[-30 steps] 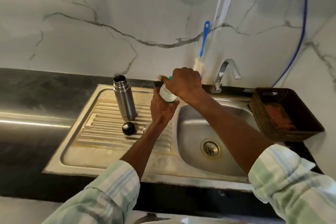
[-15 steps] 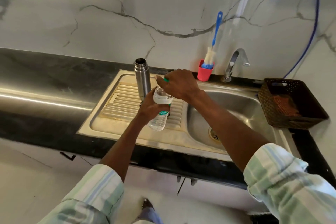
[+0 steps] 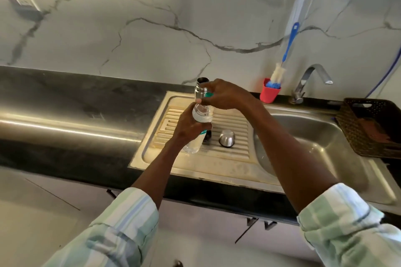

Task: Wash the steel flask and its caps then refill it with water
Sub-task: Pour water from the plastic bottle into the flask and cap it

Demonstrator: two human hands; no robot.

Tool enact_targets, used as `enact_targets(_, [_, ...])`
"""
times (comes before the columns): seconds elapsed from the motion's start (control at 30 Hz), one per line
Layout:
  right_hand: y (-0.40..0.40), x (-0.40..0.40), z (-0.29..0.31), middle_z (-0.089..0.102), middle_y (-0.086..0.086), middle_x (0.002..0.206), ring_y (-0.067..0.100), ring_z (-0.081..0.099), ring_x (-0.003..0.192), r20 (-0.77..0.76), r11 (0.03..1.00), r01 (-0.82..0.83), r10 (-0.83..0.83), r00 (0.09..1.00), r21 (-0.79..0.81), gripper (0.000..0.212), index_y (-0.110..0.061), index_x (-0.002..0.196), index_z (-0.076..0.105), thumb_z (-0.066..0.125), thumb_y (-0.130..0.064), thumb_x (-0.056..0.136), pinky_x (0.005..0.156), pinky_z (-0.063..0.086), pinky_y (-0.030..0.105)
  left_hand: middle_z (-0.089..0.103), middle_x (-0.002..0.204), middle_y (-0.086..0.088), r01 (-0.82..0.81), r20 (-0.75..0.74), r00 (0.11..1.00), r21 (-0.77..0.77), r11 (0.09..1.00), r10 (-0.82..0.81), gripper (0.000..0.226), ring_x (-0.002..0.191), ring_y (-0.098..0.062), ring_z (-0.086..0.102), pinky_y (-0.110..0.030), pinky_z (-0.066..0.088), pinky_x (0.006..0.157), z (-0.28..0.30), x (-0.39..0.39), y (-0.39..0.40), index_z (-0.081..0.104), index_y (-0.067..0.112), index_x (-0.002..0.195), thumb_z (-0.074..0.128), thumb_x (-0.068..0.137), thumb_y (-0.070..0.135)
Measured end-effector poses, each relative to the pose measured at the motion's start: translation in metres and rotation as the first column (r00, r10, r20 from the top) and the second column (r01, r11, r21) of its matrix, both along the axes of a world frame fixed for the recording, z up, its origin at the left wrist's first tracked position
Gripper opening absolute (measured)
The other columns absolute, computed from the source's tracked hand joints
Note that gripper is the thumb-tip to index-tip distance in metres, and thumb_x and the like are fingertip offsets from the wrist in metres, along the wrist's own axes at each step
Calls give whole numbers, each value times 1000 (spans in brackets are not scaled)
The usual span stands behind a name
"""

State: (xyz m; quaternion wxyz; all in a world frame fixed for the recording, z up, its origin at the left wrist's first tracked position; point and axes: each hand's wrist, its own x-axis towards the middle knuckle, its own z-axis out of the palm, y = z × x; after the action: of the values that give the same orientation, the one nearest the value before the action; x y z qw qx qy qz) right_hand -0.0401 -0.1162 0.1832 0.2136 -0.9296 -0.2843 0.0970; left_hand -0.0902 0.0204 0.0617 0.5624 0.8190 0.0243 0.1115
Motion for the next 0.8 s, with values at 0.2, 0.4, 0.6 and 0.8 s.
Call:
enact_targets(0.2, [43, -3, -6, 65, 9, 101, 21, 57, 88, 47, 972, 236, -236, 971, -2, 46, -6, 114, 63, 59, -47, 93, 63, 35, 27, 69, 99, 4, 2, 30, 1000, 59, 998, -3, 60, 90, -19, 68, -46, 58, 83, -6, 2, 41, 59, 23, 108, 89, 57, 16])
enact_targets(0.4, [62, -12, 6, 57, 8, 132, 15, 51, 104, -68, 995, 92, -93, 993, -26, 33, -17, 126, 63, 62, -21, 94, 83, 41, 26, 67, 103, 0, 10, 56, 998, 83, 996, -14, 62, 93, -22, 67, -39, 59, 85, -14, 1, 55, 53, 26, 111, 87, 59, 26])
enact_targets(0.6, [65, -11, 0, 66, 3, 99, 23, 62, 101, 92, 958, 283, -278, 956, -43, 60, -10, 112, 65, 54, -64, 88, 72, 40, 29, 64, 98, 11, 10, 72, 997, 102, 995, -18, 60, 86, -4, 63, -10, 49, 72, -14, 3, 51, 53, 25, 112, 89, 65, 14])
enact_targets(0.8, [53, -15, 6, 63, 3, 93, 11, 53, 74, 31, 978, 205, -203, 979, -38, 24, -8, 111, 68, 64, -21, 91, 55, 32, 20, 60, 93, 17, 10, 41, 999, 135, 991, -15, 61, 84, 0, 60, -14, 46, 73, -19, 7, 39, 53, 26, 112, 89, 64, 21])
